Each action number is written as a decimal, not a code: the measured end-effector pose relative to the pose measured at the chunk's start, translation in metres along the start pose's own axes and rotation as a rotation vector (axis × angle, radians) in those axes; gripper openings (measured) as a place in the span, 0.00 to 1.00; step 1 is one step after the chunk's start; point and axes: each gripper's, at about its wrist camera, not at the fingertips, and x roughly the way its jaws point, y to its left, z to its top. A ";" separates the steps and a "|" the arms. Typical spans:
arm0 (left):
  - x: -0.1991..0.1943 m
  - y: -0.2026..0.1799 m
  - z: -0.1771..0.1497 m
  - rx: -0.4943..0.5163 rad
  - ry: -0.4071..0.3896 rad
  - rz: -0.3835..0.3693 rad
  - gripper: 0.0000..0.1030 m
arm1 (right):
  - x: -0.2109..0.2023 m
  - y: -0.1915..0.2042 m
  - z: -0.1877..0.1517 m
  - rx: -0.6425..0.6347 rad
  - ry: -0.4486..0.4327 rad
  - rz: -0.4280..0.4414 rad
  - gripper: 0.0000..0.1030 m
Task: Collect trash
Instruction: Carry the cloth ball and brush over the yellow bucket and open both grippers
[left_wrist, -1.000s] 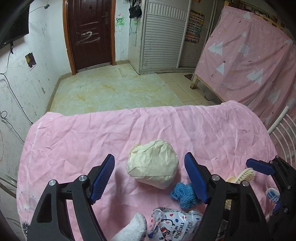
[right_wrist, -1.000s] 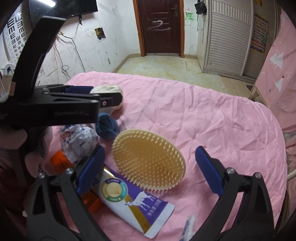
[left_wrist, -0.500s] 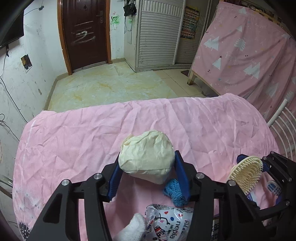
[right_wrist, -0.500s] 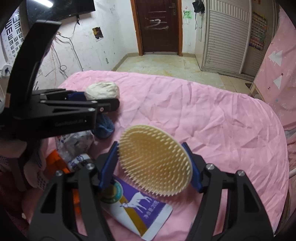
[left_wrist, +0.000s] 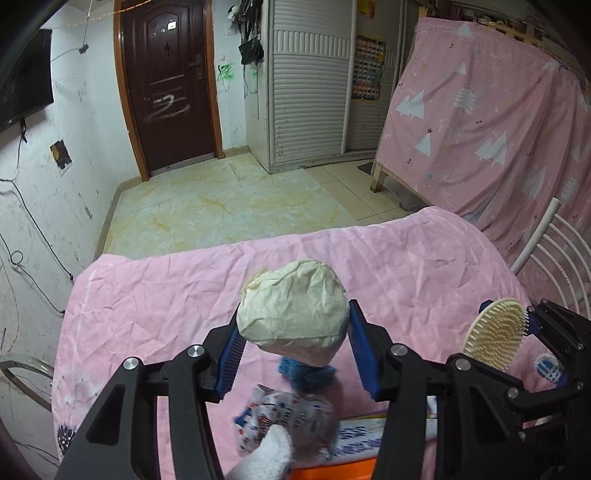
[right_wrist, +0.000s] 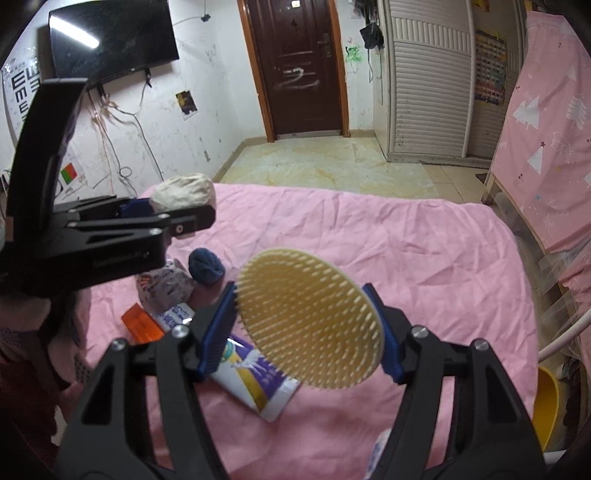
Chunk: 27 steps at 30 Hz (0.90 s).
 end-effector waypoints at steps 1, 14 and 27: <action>-0.005 -0.005 0.000 0.008 -0.007 -0.001 0.42 | -0.007 -0.004 -0.001 0.009 -0.013 -0.004 0.63; -0.042 -0.104 0.006 0.129 -0.069 -0.066 0.42 | -0.070 -0.070 -0.027 0.139 -0.123 -0.045 0.63; -0.034 -0.220 -0.018 0.208 -0.069 -0.254 0.42 | -0.117 -0.157 -0.077 0.315 -0.185 -0.112 0.63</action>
